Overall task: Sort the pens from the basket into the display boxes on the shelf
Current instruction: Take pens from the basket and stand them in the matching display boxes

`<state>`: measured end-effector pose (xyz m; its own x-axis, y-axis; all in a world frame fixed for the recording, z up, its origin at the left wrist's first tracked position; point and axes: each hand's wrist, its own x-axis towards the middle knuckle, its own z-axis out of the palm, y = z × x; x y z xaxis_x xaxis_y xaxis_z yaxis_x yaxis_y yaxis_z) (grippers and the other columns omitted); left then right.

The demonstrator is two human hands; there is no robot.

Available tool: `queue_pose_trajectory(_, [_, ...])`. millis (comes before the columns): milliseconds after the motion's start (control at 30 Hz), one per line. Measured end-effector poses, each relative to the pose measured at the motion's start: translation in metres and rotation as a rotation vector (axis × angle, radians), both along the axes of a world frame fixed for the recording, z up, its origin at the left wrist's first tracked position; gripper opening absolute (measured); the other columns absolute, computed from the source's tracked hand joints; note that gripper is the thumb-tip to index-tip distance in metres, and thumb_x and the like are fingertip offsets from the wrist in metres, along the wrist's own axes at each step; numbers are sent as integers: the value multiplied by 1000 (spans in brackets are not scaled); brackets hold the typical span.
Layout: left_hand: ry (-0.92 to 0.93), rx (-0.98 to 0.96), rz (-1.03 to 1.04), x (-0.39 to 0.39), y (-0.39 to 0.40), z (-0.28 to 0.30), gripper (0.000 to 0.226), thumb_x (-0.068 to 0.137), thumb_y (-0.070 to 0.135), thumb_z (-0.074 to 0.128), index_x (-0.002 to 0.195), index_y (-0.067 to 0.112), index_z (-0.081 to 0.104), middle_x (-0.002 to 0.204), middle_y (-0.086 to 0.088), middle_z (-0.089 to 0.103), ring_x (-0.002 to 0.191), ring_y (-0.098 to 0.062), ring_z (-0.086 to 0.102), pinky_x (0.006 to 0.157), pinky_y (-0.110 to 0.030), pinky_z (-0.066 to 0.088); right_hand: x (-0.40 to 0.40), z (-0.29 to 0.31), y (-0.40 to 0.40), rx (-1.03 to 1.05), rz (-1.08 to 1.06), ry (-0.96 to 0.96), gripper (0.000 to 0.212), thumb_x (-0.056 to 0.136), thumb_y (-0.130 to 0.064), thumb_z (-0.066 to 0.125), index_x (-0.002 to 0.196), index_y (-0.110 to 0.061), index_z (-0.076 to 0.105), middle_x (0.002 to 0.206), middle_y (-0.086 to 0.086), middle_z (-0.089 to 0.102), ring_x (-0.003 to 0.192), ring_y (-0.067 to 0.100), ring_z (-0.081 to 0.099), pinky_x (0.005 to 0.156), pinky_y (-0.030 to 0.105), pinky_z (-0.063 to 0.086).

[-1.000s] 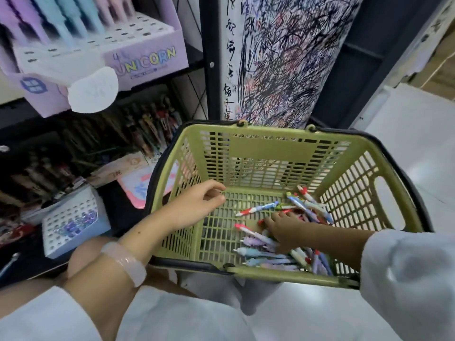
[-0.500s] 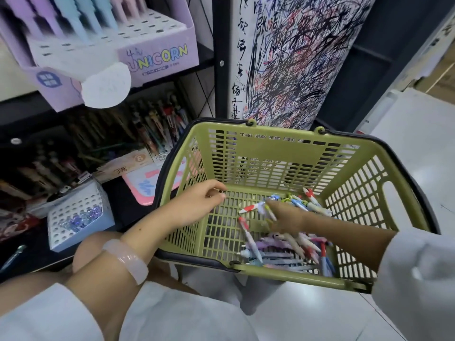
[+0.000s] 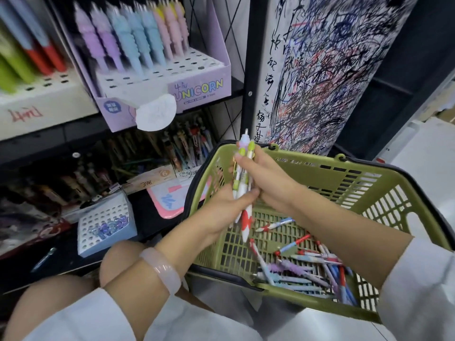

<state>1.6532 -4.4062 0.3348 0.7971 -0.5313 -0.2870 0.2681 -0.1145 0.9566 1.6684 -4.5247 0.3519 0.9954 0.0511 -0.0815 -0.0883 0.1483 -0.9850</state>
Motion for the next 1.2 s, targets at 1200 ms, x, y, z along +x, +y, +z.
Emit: queue_pose_trajectory(1200, [-557, -89, 812, 11, 236, 84, 3, 87, 23, 62, 88, 21, 63, 56, 6, 60, 46, -5, 50, 45, -16, 40, 41, 125, 233, 16, 241, -257, 11, 92, -13, 56, 85, -6, 61, 74, 6, 62, 64, 8, 62, 67, 21, 57])
